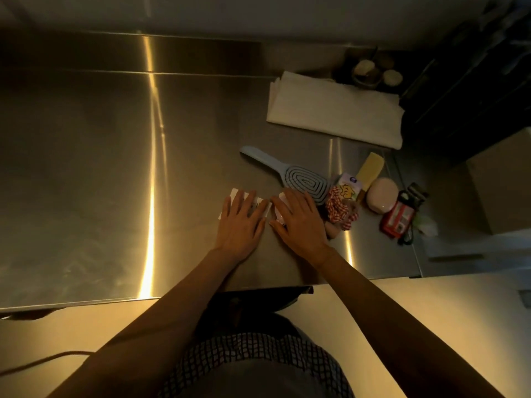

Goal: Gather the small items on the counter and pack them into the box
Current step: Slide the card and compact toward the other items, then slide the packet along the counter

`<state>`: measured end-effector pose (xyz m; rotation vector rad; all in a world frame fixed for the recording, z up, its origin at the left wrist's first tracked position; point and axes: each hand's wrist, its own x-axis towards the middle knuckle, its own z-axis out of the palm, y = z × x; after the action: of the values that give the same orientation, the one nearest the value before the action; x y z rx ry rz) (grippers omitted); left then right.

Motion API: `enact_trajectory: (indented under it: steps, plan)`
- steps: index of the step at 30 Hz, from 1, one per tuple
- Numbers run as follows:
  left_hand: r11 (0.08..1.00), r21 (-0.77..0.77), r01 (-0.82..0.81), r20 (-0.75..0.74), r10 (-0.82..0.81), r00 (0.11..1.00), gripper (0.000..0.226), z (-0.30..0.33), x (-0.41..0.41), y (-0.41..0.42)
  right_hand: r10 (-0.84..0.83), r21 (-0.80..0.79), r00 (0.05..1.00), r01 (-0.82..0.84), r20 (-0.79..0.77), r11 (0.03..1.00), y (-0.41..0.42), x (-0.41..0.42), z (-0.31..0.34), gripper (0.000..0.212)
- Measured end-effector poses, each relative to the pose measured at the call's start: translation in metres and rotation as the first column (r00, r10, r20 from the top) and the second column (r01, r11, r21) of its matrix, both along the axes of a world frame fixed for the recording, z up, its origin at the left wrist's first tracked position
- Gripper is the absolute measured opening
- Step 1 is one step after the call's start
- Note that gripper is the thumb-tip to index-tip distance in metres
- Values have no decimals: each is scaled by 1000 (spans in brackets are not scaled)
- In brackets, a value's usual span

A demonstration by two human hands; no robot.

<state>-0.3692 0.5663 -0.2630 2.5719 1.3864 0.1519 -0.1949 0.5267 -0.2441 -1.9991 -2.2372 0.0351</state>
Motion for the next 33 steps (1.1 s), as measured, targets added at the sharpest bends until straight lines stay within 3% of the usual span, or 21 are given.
enact_trajectory:
  steps: [9, 15, 26, 33]
  plan:
    - [1000, 7, 18, 21, -18, 1000, 51, 3, 20, -12, 7, 42, 998, -4, -60, 999, -11, 11, -5, 50]
    - [999, 14, -52, 62, 51, 997, 51, 10, 9, -8, -15, 91, 987, 30, -158, 995, -5, -7, 8, 49]
    - [905, 135, -404, 62, 399, 915, 52, 46, -92, 34, 130, 35, 973, -125, -188, 991, 68, -84, 43, 54]
    - [759, 202, -619, 138, 604, 785, 51, 73, -211, 56, 267, 181, 938, -230, -220, 956, 121, -188, 53, 42]
